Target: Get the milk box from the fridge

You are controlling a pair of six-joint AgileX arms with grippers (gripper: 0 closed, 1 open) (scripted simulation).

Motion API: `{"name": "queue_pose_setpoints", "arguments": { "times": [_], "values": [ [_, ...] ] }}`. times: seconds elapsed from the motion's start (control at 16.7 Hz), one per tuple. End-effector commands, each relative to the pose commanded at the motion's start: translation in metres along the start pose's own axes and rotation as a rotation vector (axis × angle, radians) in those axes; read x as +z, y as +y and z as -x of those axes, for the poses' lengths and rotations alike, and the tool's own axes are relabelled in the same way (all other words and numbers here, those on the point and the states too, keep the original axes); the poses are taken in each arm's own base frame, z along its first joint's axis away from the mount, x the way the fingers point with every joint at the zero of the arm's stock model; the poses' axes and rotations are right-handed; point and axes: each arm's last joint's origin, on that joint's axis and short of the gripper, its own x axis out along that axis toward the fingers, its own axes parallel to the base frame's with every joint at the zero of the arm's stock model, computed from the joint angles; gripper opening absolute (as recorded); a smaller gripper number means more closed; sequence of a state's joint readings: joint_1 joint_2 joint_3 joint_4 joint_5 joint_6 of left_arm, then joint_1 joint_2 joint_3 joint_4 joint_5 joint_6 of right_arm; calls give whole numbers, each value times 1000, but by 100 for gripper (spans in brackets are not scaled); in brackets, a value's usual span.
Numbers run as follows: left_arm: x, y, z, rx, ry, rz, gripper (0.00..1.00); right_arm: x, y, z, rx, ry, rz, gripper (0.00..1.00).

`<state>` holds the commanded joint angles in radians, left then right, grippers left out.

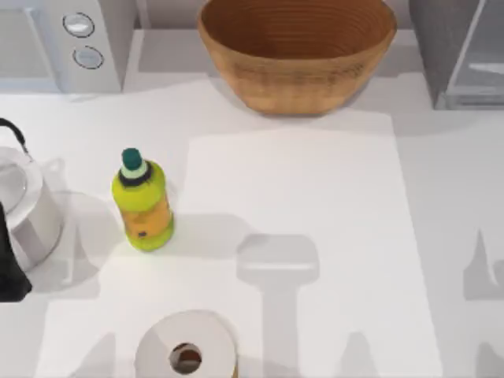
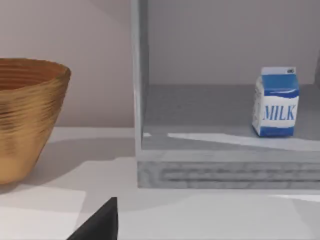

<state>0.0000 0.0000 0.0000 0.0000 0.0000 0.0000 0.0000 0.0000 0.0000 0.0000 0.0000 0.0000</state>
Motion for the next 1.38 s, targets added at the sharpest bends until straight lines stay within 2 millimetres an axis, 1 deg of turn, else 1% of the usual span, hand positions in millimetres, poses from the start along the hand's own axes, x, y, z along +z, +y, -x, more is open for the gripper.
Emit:
{"name": "queue_pose_setpoints", "arguments": {
  "times": [0.24, 0.42, 0.6, 0.78, 0.9, 1.08, 1.2, 1.38],
  "values": [
    [0, 0, 0, 0, 0, 0, 100, 2, -1, -2, 0, -4, 0, 100],
    [0, 0, 0, 0, 0, 0, 100, 9, -5, -9, -2, -17, 2, 100],
    [0, 0, 0, 0, 0, 0, 100, 17, -13, -24, -3, -28, 6, 100],
    [0, 0, 0, 0, 0, 0, 100, 18, -26, -46, -4, -27, 9, 100],
    [0, 0, 0, 0, 0, 0, 100, 14, -38, -61, -4, -19, 9, 100],
    [0, 0, 0, 0, 0, 0, 100, -1, -57, -81, -3, -3, 5, 100],
    [0, 0, 0, 0, 0, 0, 100, -14, -70, -90, -2, 3, 2, 100],
    [0, 0, 0, 0, 0, 0, 100, -32, -87, -97, -1, 5, -1, 100]
  ]
}}
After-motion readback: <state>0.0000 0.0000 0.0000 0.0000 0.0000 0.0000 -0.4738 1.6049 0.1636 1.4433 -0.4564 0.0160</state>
